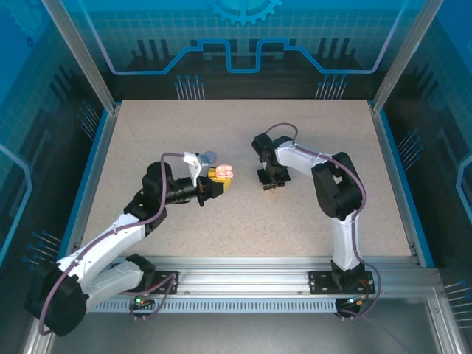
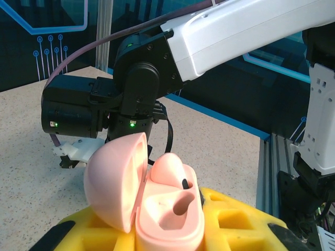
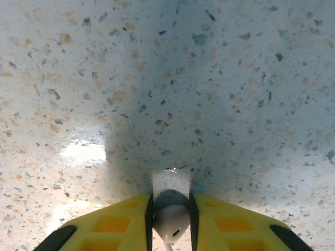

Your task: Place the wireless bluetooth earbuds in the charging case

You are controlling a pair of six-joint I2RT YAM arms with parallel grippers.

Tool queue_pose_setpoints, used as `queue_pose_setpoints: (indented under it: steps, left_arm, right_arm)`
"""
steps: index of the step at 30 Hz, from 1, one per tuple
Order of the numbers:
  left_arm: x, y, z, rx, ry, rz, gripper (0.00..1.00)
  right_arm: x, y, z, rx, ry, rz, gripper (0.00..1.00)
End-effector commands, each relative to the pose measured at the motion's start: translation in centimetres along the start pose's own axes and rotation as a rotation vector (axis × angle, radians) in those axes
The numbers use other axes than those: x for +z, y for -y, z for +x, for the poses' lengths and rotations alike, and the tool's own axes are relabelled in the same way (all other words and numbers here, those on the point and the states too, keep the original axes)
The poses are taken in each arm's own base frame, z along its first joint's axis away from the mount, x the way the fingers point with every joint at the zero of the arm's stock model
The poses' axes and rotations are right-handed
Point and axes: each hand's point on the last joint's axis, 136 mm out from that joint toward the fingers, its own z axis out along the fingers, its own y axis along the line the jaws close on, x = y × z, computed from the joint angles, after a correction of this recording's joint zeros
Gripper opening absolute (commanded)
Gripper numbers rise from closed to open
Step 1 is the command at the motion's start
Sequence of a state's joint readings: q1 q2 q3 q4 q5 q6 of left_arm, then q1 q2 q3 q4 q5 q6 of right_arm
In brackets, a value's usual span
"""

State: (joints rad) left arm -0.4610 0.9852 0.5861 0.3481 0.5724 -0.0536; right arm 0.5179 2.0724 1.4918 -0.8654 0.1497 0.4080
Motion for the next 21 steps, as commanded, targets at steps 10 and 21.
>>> queue_pose_setpoints:
  steps: [10,21]
  left_arm:
    - [-0.4,0.7,-1.7,0.035,0.042,0.004,0.18]
    - [-0.4,0.7,-2.0,0.039,0.047,0.004,0.17]
  right_arm:
    - [-0.5,1.3,1.2,0.000,-0.027,-0.023,0.36]
    - [0.0,0.7,1.7,-0.081,-0.087,-0.003,0.37]
